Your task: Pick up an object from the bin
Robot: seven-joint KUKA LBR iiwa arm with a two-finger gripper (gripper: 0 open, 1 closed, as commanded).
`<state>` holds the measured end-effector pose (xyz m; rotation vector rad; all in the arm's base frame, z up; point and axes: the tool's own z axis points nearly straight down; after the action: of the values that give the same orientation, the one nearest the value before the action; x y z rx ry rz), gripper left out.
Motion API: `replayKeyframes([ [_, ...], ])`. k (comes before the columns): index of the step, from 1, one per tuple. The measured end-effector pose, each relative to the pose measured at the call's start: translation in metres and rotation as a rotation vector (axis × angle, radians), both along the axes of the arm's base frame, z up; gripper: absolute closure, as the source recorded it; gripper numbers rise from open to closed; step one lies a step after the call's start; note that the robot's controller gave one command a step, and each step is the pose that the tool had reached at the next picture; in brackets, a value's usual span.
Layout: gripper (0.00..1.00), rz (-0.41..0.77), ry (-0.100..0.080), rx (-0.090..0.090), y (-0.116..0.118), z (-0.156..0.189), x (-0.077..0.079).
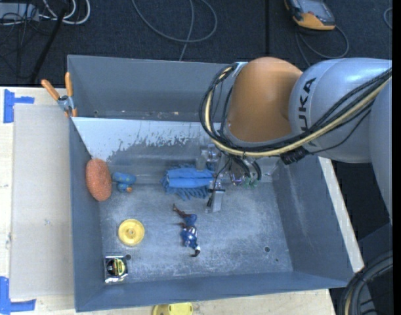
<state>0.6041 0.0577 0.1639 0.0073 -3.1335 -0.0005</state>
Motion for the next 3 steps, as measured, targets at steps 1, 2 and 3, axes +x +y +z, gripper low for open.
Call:
replayKeyframes([
  [1,0.00,-0.001,-0.007,0.000,0.000,0.005,0.001],
  [2,0.00,0.047,-0.015,0.000,0.000,-0.034,0.009],
  [3,1.00,-0.086,-0.016,0.001,-0.025,-0.083,0.005],
])
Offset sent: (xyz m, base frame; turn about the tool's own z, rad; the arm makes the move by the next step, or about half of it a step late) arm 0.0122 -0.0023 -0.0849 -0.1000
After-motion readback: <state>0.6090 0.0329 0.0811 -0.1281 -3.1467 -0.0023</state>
